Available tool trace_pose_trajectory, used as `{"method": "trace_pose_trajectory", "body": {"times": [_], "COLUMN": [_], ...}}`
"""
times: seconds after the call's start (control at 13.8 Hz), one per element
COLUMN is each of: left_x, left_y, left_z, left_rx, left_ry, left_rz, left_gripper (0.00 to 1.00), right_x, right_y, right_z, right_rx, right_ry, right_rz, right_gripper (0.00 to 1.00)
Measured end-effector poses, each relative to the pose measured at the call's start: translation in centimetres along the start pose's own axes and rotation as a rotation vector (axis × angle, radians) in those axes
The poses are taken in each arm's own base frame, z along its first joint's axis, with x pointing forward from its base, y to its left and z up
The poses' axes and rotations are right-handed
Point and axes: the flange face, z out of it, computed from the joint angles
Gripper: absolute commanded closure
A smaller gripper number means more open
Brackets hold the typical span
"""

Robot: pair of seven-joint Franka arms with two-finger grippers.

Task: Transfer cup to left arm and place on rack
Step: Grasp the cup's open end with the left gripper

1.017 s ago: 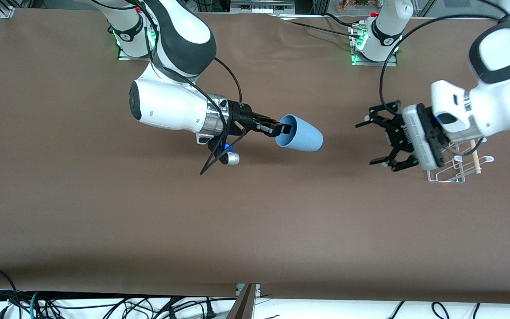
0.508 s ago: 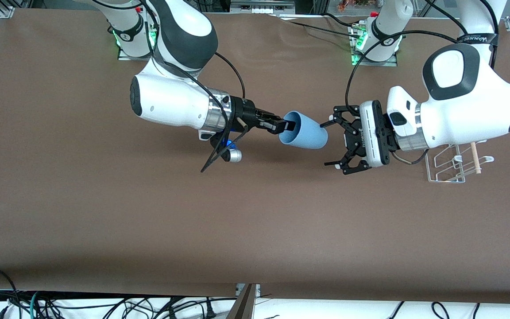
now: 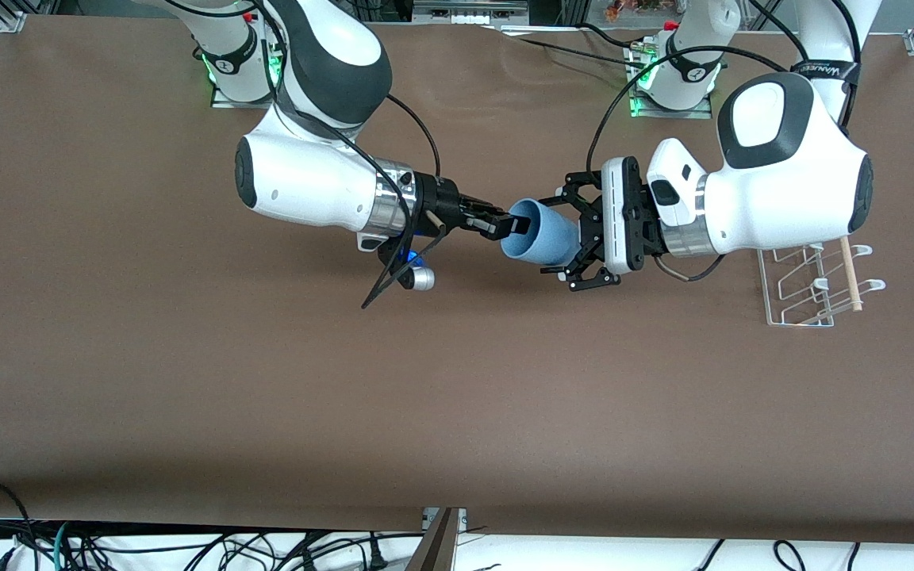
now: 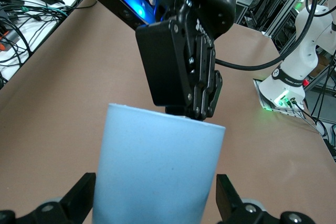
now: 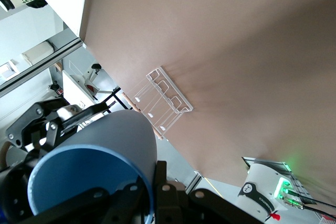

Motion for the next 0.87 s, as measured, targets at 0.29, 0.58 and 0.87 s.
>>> {"method": "trace_pose_trajectory", "body": {"times": [0.29,0.58,0.87], "left_x": [-0.5,-0.4,-0.5], "left_y": [-0.3,-0.3,-0.3], "left_z": [0.4,0.3,-0.7], "left_rx": [-0.003,0.0,0.015], "left_ry": [-0.002,-0.001,-0.003], "left_rz": [0.0,0.018,0.02], "left_gripper": [1.0,1.0,0.98], "right_x": [0.0,0.1,0.1], "right_y": [0.0,-0.1,-0.4], "right_z": [0.0,-0.2,-0.5], "right_rx": [0.001,0.005,0.012], "right_ry": [0.001,0.002,0.005], "right_rz": [0.0,0.001,-0.003], "right_gripper": [1.0,0.85,0.0]}}
